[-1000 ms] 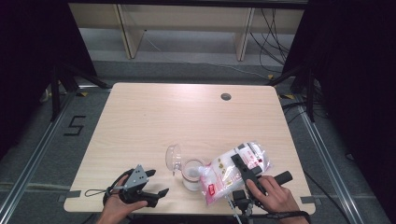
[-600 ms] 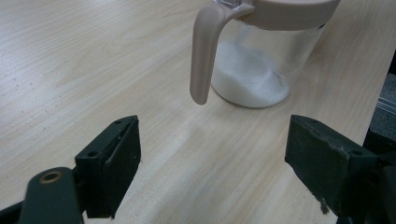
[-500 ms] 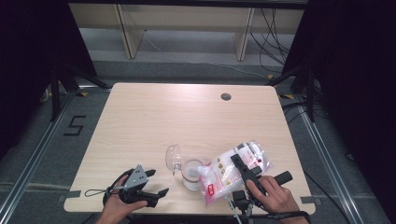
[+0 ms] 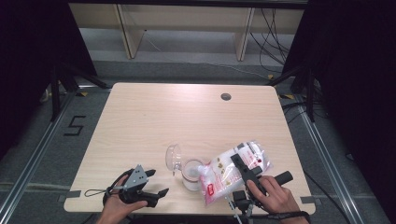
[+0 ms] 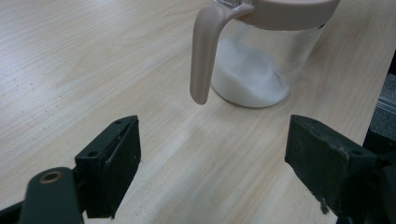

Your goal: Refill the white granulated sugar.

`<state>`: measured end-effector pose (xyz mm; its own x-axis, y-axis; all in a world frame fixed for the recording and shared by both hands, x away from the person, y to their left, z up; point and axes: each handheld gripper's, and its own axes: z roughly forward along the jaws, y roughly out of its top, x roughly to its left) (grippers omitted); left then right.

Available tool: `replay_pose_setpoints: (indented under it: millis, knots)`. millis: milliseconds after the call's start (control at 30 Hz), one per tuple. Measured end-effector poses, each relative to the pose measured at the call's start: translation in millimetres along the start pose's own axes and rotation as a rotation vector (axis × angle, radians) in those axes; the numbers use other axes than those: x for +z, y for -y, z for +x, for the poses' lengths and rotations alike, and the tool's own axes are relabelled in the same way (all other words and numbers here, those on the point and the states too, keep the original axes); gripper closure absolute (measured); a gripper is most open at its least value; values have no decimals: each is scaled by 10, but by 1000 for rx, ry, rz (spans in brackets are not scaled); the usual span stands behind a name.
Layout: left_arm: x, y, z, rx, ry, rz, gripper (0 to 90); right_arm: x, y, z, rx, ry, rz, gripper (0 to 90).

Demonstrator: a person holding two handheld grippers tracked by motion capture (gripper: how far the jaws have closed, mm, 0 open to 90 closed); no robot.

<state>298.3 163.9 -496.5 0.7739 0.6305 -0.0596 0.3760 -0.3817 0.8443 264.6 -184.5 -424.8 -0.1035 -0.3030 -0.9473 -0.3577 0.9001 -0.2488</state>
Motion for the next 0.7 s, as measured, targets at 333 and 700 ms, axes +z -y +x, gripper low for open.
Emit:
replay_pose_setpoints:
  millis: [333, 700]
  knots:
    - [5, 0, -7, -7, 2, -5, 181, 7, -18, 0, -12, 1, -3, 589]
    - [-4, 4, -5, -12, -2, -4, 180, 27, -23, -8, -32, 5, -17, 592]
